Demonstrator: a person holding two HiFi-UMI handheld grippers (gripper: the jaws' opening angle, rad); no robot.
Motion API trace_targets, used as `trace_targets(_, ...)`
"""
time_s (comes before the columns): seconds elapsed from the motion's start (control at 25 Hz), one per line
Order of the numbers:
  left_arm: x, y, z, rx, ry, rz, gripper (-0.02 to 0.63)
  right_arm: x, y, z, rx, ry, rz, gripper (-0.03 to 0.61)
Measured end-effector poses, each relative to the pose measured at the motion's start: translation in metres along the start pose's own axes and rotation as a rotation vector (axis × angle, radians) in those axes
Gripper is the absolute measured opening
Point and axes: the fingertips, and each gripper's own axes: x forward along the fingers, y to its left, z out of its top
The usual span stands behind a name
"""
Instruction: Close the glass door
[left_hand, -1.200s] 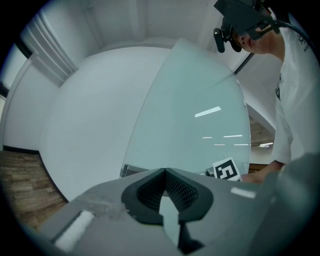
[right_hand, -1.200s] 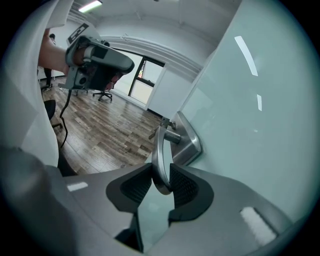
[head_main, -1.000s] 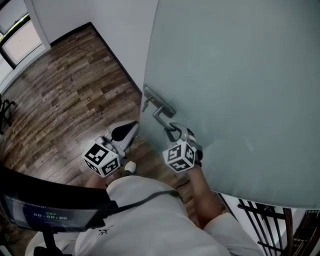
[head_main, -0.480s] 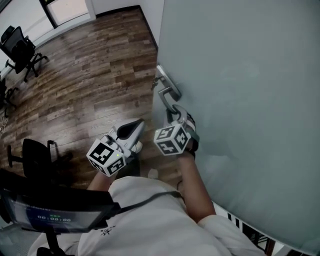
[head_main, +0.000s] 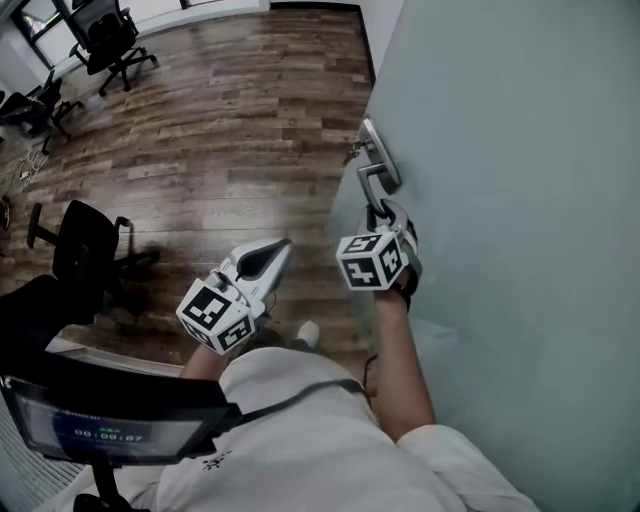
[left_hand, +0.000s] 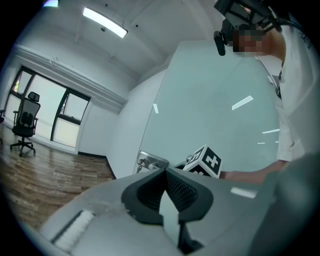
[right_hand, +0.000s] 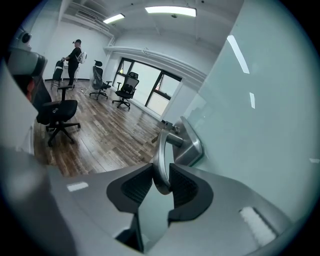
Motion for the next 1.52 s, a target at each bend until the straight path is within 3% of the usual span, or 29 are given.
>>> trace_targets(0.16,-0.03,0.0,0.007,0.015,-0.028,0.018,0.006,-0.008,0.014,0.007,-0.027,0.0,-0.001,0.106)
trace_targets(0.48,-0.111,0.024,0.003,-0.008,-0.056,0.132,0.006,-0.02,0.045,0.017,-0.096,-0.01,0.029,0.104)
trace_targets(0.96,-0.194,0.009,0.008,-0.007,-0.101,0.117,0.006,-0.058,0.114,0.031,-0.196,0.007,0.066,0.103)
trace_targets(1.2,-0.206,0.007,0.01,-0.01,-0.11,0.137,0.006,-0.059,0.128,0.036,-0.235,-0.005,0.098,0.103)
trace_targets(1.52,-0.255,-0.008,-0.013,-0.039,-0.111,0.134,0.006,-0.096,0.183,0.043,-0.298,-0.043,0.121,0.104)
